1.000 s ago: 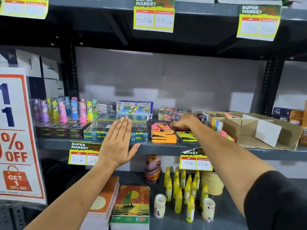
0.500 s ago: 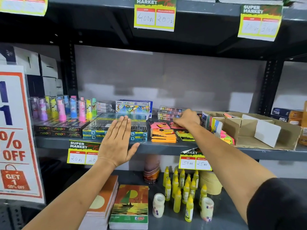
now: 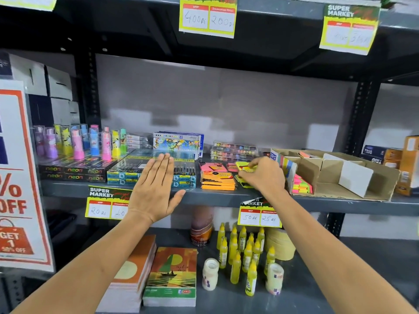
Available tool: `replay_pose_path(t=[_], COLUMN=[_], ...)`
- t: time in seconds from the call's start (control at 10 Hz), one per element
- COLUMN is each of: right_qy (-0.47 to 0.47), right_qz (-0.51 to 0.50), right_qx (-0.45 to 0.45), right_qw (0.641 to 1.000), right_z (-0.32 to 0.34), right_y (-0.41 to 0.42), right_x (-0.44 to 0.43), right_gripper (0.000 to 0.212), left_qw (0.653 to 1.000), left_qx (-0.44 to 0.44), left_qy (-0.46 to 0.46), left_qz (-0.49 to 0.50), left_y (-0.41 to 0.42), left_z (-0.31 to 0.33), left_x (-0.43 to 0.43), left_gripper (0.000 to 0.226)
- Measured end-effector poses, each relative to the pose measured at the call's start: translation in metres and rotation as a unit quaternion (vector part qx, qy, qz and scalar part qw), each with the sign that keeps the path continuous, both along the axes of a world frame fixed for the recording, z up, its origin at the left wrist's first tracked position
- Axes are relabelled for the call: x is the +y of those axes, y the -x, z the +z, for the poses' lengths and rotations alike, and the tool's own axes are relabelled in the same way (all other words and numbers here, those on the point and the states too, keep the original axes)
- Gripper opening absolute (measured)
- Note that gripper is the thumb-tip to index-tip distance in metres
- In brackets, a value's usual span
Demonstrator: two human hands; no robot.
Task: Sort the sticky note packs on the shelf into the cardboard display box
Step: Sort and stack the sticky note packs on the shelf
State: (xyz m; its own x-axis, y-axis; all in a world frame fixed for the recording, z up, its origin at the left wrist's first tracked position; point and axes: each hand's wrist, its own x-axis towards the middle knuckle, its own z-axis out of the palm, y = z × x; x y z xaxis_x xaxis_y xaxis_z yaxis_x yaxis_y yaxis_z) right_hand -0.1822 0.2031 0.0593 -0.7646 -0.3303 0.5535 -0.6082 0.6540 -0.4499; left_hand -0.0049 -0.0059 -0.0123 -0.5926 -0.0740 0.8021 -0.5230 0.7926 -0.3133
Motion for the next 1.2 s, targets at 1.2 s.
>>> replay_pose_path(t=[1.2], right_qy=[-0.253], right_qz=[-0.033], right_qx=[-0.086], right_qw=[0.963], right_z=[0.026], right_y=[0.06], right_x=[-0.07], right_gripper=[0.044], left_qw=[1.0], left_qx=[0.001], left_qy=[-0.016], left_qz=[0.004], left_y=[0.001], left_z=[0.0], left_x=[0.0], left_gripper=[0.081])
